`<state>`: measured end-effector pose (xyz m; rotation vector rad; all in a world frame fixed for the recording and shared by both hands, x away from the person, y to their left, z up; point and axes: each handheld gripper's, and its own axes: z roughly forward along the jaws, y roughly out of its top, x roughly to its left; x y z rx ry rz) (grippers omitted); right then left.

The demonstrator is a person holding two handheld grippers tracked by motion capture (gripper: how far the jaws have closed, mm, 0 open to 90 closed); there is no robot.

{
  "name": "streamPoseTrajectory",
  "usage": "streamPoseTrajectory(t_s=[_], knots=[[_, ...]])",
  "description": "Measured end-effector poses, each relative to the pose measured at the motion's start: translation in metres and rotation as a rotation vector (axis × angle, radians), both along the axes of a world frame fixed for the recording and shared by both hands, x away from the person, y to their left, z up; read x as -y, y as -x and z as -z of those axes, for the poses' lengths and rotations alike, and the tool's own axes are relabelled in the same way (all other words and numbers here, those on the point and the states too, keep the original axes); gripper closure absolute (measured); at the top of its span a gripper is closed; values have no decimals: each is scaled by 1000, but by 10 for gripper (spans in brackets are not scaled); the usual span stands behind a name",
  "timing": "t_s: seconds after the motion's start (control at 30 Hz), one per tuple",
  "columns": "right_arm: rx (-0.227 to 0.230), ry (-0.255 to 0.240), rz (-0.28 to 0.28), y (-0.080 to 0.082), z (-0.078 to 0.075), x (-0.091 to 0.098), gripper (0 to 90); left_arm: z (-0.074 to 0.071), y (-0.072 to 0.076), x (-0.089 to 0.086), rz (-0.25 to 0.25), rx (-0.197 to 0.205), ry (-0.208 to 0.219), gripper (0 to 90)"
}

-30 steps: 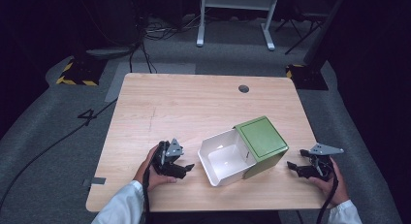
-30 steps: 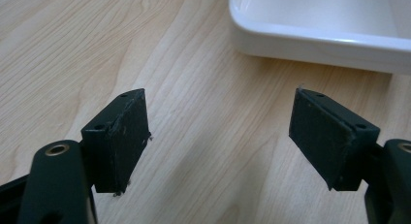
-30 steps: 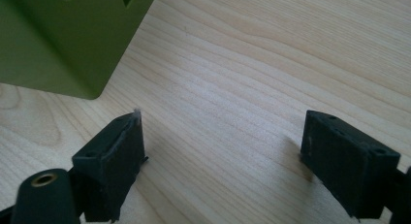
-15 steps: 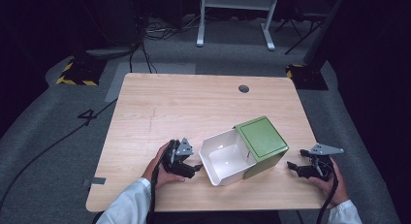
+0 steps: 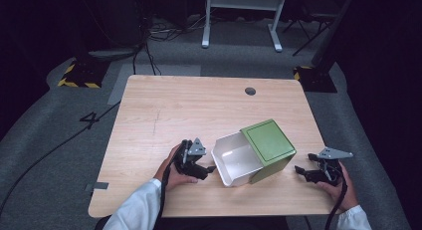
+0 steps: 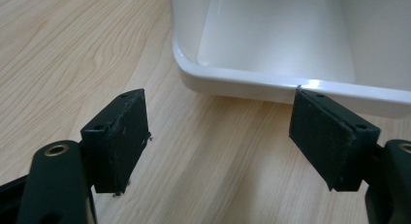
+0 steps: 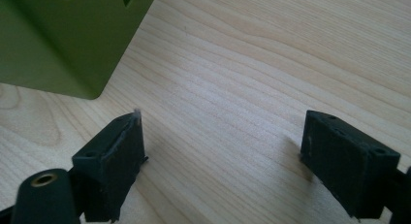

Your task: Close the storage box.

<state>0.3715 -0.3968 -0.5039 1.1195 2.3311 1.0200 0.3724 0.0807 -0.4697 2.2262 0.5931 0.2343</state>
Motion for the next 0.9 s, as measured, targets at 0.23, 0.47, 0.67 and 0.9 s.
streamPoseTrajectory(t_s=[0.23, 0.47, 0.67, 0.9], knots=[[0, 0, 0, 0, 0, 0, 158, -6, -8, 14, 21, 21, 33, 208], [0, 0, 0, 0, 0, 0, 158, -6, -17, 35, 34, 39, 32, 248], [0, 0, 0, 0, 0, 0, 158, -2, -18, 51, 66, 42, -13, 246], [1, 0, 0, 0, 0, 0, 158, -8, -16, 33, 12, 87, 14, 465]])
